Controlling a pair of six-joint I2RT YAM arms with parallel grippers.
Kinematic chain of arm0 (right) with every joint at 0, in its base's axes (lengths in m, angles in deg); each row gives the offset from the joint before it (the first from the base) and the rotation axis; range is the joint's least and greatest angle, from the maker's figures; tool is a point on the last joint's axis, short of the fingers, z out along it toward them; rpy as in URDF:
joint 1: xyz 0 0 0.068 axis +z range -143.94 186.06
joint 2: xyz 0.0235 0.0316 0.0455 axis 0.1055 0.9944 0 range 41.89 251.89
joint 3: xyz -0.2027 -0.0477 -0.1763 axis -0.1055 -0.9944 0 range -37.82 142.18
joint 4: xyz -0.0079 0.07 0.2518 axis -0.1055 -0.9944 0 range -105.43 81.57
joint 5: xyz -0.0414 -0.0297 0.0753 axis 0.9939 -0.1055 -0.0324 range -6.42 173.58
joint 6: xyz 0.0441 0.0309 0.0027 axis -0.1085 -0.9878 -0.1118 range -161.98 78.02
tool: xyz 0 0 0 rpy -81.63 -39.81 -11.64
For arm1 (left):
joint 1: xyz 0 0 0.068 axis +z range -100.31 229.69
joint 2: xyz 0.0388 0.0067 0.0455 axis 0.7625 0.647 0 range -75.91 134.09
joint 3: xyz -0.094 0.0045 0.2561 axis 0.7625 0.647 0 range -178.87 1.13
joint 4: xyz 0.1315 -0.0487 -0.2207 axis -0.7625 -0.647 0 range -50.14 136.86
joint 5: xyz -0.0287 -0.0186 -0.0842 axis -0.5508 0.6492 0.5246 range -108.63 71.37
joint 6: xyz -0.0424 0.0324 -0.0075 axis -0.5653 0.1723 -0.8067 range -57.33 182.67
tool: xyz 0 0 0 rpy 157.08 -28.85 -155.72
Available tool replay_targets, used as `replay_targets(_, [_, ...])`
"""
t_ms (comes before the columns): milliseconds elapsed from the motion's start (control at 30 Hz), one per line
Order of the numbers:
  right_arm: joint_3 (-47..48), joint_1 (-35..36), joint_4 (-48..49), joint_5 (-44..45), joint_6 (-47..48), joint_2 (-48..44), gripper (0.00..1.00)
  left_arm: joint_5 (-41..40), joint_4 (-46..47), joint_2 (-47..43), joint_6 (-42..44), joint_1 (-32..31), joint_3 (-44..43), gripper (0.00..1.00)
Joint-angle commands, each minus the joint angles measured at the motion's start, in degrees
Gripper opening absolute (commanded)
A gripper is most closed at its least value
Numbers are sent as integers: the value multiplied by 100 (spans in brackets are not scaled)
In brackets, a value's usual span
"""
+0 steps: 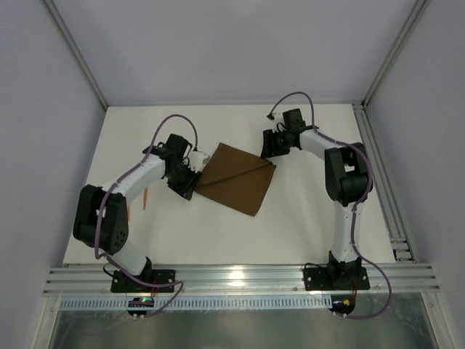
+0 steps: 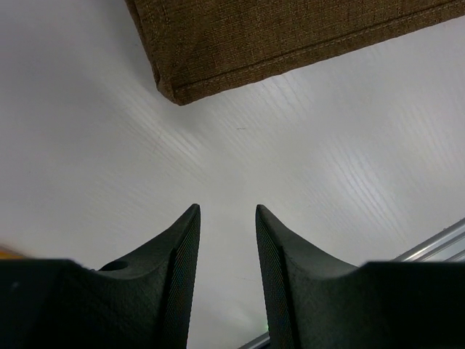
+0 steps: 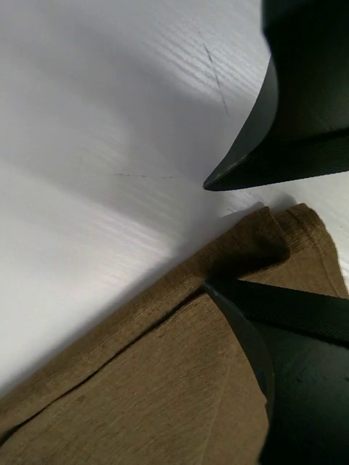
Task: Fold the napkin into a case and place the utensils inside
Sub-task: Rotate the upper triangle-folded napkin at the center of the board.
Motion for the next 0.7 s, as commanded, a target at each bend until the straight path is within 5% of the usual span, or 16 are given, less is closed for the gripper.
replay_targets(0, [197,-7,-444,-467,192,41,51,-237,108,65,-173,58,-18,39])
replay_targets(300, [-1076,-7,-243,-283,-307,-652,24,-307,222,645,-314,76,-238,39])
replay_targets(533, [-3211,370,924,50,-1862,-1943,21,-474,327,1084,-446,120,-545,39])
replay_targets(667, [-4555,1309,1462,113,-2707,-2830,28,-738,424,1348,-560,234,-799,38])
